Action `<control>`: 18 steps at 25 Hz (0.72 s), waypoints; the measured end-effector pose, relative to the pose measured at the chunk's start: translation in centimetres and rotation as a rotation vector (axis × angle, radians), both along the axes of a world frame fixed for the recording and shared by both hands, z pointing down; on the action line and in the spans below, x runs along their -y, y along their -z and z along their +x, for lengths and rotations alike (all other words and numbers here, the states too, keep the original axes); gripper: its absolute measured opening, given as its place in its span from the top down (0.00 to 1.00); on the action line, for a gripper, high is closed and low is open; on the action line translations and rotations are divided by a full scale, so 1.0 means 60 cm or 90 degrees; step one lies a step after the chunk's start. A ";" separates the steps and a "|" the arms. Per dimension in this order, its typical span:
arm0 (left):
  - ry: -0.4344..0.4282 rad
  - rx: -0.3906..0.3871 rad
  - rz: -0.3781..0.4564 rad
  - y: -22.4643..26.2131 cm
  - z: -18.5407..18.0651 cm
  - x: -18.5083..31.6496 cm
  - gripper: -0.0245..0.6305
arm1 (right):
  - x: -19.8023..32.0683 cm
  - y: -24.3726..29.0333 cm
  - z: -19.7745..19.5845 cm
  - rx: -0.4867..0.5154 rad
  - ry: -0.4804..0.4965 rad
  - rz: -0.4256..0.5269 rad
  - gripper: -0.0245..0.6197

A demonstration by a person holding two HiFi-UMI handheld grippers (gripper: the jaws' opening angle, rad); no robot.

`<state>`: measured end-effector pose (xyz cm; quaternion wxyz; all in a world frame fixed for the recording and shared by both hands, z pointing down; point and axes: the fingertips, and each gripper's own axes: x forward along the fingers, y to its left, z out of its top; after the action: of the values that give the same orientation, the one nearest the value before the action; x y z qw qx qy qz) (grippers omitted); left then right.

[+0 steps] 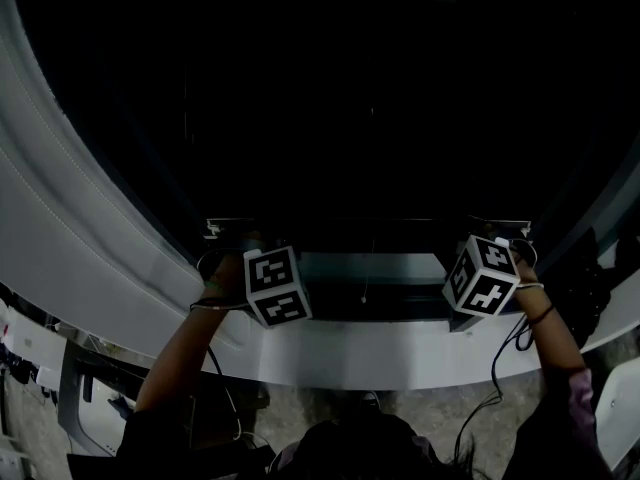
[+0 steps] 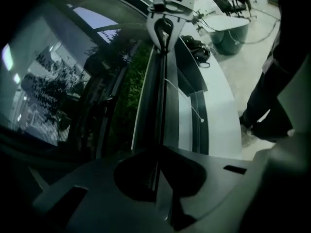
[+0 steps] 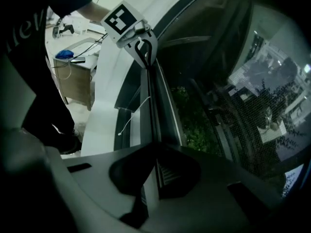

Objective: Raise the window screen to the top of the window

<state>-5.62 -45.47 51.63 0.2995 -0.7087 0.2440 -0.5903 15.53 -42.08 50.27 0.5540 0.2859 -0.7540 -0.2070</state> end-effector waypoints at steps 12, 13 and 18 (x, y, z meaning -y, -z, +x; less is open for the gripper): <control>-0.040 -0.148 0.149 0.276 0.005 0.016 0.92 | 0.014 0.268 -0.002 0.048 0.002 0.209 0.92; -0.044 -0.161 0.165 0.292 0.005 0.017 0.91 | 0.015 0.284 -0.001 0.050 0.004 0.225 0.92; -0.059 -0.213 0.215 0.394 -0.001 0.019 0.91 | 0.014 0.385 -0.005 0.067 0.008 0.288 0.92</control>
<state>-5.70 -46.59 27.97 0.3959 -0.7471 0.3523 -0.4012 15.25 -42.95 27.15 0.4345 0.4085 -0.7180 -0.3589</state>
